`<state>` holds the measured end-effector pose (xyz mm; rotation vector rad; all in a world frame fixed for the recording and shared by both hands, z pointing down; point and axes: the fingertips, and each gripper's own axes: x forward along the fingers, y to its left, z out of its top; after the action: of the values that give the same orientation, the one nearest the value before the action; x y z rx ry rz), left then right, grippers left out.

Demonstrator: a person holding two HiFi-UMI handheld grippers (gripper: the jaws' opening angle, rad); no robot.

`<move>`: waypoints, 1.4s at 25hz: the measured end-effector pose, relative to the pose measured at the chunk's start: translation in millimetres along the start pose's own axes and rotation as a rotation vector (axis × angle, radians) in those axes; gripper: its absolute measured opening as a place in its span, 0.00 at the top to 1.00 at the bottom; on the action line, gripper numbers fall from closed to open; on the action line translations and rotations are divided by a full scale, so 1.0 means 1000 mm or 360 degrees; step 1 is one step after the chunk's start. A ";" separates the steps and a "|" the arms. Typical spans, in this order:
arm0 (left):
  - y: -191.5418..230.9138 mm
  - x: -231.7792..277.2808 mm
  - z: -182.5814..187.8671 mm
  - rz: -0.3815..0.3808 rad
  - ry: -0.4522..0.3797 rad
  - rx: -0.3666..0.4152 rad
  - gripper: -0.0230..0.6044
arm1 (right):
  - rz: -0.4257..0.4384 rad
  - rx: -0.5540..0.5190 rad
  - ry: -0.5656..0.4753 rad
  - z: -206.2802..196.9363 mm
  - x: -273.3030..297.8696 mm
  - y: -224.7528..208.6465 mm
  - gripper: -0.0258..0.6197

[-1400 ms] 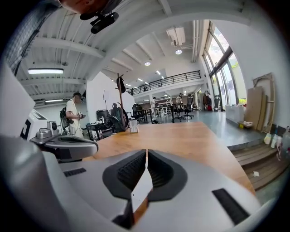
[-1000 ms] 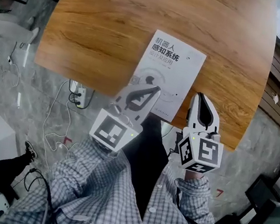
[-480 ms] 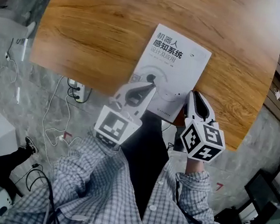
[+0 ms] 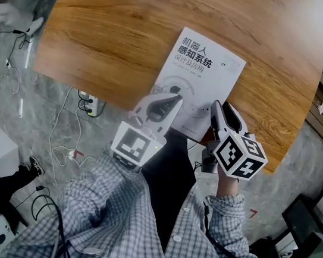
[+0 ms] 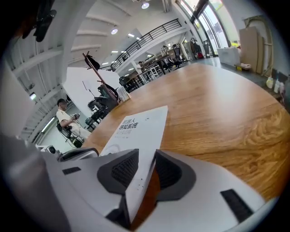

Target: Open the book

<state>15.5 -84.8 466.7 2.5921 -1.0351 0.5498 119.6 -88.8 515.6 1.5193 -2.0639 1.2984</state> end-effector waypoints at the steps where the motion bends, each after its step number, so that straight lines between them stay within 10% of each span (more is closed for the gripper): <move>1: 0.000 0.000 0.000 0.0002 0.0002 0.0001 0.95 | -0.0010 -0.0007 0.0011 -0.001 0.001 -0.001 0.79; 20: -0.027 0.002 -0.011 -0.0196 0.0187 0.0234 0.94 | 0.0160 0.0508 -0.0056 0.017 -0.017 0.004 0.91; 35: -0.119 -0.014 -0.038 -0.0491 0.0373 0.1116 0.56 | 0.0209 0.0590 -0.0070 0.024 -0.024 0.014 0.92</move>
<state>81.5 21.9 479.1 3.0685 -0.3831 1.2757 123.8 -91.5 479.2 1.5862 -2.0636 1.7942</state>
